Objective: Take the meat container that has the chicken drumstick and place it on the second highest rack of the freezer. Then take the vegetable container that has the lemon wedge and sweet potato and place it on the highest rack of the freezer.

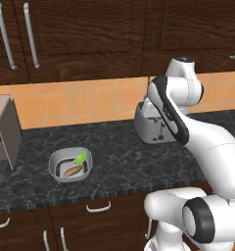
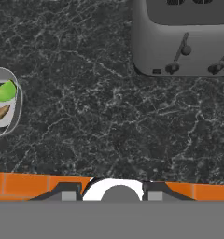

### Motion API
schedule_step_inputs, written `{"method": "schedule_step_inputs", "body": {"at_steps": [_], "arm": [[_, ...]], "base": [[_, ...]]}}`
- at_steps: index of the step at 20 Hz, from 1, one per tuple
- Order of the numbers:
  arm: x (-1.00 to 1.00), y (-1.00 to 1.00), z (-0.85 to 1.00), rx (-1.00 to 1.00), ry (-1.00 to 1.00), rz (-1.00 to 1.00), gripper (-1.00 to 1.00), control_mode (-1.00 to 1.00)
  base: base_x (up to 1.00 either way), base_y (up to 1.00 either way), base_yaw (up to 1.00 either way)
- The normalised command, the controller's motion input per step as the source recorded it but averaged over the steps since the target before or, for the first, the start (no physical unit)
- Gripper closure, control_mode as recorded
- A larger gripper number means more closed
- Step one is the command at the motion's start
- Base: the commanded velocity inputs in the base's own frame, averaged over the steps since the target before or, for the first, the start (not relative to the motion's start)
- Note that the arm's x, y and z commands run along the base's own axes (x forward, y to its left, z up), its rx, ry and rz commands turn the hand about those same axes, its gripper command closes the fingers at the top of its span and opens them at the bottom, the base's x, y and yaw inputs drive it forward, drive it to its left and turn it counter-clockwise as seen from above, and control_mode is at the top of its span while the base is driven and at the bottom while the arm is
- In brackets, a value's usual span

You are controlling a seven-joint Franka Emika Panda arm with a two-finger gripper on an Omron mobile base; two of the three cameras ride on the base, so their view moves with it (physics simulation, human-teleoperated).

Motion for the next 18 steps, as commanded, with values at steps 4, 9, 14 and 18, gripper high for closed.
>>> {"method": "schedule_step_inputs", "body": {"at_steps": [4, 9, 14, 18], "arm": [[-0.02, -0.21, -0.08, 0.03, 0.0, -0.06, -1.0, -1.0], [0.02, -0.65, -0.49, 0.01, 0.11, -0.23, -1.0, -1.0], [0.03, -0.83, -0.54, 0.02, 0.15, -0.28, -1.0, -1.0], [0.24, -0.46, -0.32, 0.0, 0.06, -0.16, -1.0, -1.0]], "base": [[0.0, 0.0, 0.0], [0.0, 0.0, 0.0], [0.0, 0.0, 0.0], [0.0, 0.0, 0.0]]}}
